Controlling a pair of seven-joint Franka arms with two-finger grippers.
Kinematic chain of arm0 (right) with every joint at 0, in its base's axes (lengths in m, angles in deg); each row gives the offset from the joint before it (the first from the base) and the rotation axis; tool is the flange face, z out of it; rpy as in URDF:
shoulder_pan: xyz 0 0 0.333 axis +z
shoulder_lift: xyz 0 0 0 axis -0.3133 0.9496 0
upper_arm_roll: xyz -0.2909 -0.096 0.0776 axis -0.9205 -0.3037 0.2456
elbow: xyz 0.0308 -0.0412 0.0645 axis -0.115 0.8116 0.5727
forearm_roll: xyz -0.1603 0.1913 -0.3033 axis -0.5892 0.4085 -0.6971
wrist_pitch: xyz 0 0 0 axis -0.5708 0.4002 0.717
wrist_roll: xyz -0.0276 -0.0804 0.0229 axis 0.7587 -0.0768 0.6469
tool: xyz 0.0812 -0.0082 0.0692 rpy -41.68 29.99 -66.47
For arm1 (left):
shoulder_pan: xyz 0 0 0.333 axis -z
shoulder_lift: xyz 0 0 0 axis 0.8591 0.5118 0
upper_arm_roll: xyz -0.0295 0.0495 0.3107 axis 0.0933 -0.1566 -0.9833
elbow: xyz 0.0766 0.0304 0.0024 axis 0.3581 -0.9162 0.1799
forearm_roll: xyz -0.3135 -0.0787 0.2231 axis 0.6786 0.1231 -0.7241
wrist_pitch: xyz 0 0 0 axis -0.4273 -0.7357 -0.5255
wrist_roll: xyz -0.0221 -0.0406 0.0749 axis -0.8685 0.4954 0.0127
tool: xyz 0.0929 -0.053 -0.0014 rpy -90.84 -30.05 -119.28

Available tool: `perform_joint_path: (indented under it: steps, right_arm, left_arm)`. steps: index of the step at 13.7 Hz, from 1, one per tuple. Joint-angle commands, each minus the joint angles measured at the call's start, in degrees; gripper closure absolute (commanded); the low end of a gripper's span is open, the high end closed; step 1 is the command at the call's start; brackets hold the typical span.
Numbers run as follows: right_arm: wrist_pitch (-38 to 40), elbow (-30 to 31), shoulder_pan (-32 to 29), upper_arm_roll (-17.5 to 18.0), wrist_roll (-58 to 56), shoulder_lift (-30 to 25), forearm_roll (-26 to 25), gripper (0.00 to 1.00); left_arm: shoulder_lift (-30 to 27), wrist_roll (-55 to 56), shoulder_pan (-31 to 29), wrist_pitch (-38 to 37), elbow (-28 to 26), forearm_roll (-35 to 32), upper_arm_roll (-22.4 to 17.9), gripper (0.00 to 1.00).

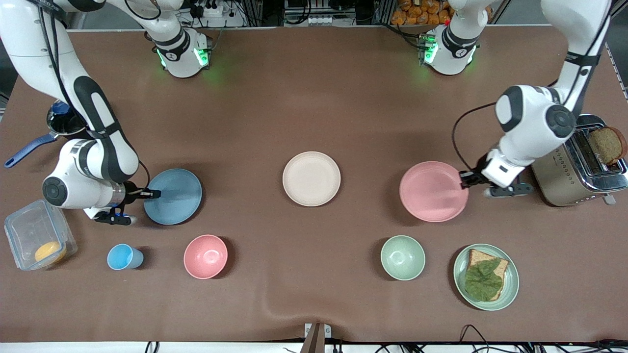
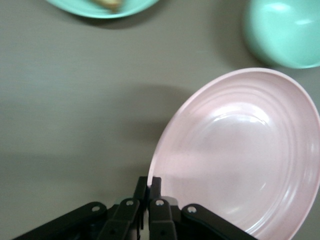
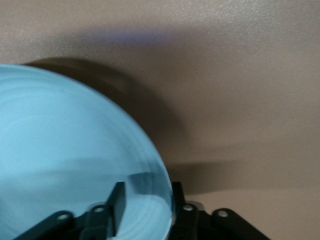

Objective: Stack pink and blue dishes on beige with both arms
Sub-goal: 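Carry the pink plate onto the beige plate with the left gripper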

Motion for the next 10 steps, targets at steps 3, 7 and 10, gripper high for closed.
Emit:
perform_joint_path:
  steps: [3,7,10]
  right_arm:
    - [3.23,-0.91,-0.82,1.16,-0.09,-0.64,1.1,1.0]
    - [6.93,-1.08,1.63,1.42,0.18,-4.5,1.1,1.0]
    - [10.36,-2.49,4.36,2.03,3.76,-6.62,1.36,1.0]
  left_arm:
    - [5.38,23.47,12.11,-1.15,7.18,0.11,5.56,1.0]
    - [14.68,42.28,21.81,-1.15,13.77,-13.56,5.38,1.0]
    - [21.63,53.81,26.55,-1.15,19.05,-22.89,4.6,1.0]
